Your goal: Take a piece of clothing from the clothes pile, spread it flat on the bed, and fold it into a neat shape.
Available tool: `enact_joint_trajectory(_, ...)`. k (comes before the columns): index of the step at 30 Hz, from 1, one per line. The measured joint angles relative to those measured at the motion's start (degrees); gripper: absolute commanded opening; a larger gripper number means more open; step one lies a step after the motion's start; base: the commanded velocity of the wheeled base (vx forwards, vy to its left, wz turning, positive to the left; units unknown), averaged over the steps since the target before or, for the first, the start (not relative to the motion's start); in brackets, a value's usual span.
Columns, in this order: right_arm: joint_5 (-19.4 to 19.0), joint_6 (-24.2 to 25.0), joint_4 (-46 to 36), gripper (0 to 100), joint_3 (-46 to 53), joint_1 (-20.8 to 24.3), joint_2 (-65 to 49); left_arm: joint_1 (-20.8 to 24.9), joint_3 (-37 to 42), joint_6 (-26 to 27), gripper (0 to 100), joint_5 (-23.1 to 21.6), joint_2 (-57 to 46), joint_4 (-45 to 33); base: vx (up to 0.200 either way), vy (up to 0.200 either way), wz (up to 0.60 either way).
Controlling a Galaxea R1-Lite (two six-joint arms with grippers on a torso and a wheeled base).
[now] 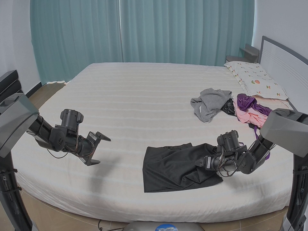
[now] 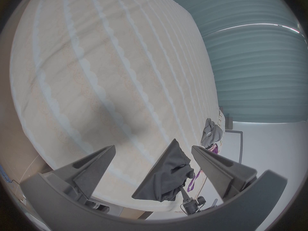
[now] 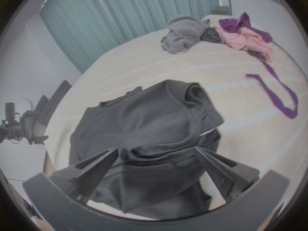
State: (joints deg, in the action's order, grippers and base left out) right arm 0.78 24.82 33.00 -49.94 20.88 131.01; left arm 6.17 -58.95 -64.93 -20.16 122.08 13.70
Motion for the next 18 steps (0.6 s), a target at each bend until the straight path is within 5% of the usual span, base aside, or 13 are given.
enact_joint_trajectory(18,2.9,-7.8,-7.4,100,4.6,-6.0,-3.1,0.0,0.0,0.0,100,0.0,0.0,0.1,0.0,0.0,0.0)
